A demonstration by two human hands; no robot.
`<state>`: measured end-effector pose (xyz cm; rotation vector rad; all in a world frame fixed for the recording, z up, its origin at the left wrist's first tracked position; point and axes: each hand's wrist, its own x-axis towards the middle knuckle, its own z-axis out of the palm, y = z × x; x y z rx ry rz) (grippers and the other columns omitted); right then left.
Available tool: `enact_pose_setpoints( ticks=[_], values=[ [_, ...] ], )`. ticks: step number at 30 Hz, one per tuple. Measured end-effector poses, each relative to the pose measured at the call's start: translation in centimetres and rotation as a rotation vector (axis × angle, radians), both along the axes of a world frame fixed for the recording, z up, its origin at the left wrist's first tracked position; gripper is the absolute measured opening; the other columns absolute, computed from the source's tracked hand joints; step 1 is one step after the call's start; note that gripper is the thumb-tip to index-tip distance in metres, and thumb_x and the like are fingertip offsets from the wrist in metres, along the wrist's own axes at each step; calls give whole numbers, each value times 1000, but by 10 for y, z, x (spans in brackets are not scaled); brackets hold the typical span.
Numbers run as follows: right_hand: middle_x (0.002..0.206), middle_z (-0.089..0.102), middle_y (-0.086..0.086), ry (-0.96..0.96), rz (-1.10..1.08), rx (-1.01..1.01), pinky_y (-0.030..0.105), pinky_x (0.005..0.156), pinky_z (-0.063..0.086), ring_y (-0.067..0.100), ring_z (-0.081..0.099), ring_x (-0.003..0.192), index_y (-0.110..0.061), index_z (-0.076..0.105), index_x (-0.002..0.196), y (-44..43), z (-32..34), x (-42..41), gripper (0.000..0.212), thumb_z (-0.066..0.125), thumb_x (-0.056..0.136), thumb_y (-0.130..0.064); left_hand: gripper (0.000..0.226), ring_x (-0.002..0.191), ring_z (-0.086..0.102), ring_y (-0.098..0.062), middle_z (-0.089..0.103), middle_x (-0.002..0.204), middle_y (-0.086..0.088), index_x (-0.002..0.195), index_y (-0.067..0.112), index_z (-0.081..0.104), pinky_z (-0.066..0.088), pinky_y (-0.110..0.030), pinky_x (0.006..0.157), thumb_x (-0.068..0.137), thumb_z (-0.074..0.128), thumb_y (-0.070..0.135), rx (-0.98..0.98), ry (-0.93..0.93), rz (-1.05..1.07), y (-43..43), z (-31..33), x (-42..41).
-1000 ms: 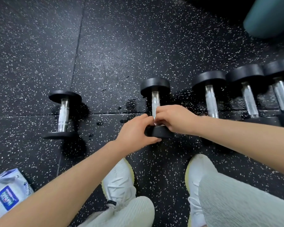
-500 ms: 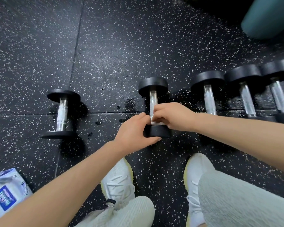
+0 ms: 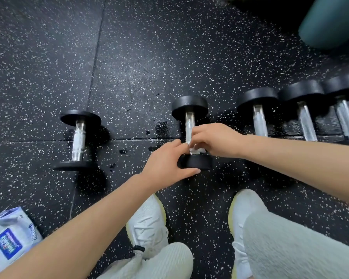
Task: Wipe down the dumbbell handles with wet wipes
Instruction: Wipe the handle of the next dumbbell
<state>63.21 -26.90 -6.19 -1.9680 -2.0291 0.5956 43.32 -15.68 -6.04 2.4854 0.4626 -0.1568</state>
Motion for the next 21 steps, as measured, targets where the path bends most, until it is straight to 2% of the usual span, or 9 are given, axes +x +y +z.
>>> enact_pose_setpoints(
  ticks=[2,4,8,12,14,16,19,21],
  values=[
    [93,62,-5,-47,-55,54,38,63,53,23,65,86,-21,77,98,10,-2,2,20,72,83,-8,42,93,51,-9,50,96,14,100,48,47,51,-39,77,76,69,75,-19,1,8,0,0,0],
    [97,61,-3,-95,-143,104,39,63,54,24,63,89,-20,77,102,23,-4,5,24,70,84,-6,43,91,50,-9,50,94,14,94,54,38,50,-37,76,75,71,75,-45,-2,24,0,1,-1],
    [99,56,-1,-174,-297,130,42,61,53,24,57,89,-19,73,100,29,-14,-1,15,68,88,-11,44,90,49,-7,49,94,16,90,50,39,48,-34,75,76,74,72,-63,-28,40,1,3,-3],
    [96,57,-3,-131,-70,92,38,56,50,23,59,85,-20,72,99,0,-13,-19,24,71,80,-6,44,93,51,-8,52,97,16,92,42,47,49,-35,78,76,71,74,-23,-12,36,3,1,-6],
    [96,58,-3,-168,-19,54,36,54,49,23,60,86,-19,73,101,-1,-10,-18,30,70,76,-2,46,92,52,-8,54,97,16,95,40,48,49,-35,77,76,69,76,4,-2,30,6,0,-7],
    [100,59,-1,-222,-106,53,37,56,51,25,60,89,-19,73,102,15,-10,-10,34,70,74,0,45,87,50,-7,52,93,16,91,44,41,47,-33,72,76,69,75,25,-5,24,8,2,-8],
    [99,57,2,-265,-329,82,41,60,52,26,58,88,-15,72,101,46,-10,-5,18,64,86,-8,45,83,51,-6,51,90,16,90,45,40,46,-32,69,76,70,75,38,-8,23,9,5,-9],
    [96,56,2,-270,-392,93,39,55,50,26,57,85,-14,70,100,52,-11,-10,14,64,89,-11,44,83,52,-5,53,91,16,91,45,41,47,-32,69,76,70,75,41,-6,25,10,5,-10]
  ],
)
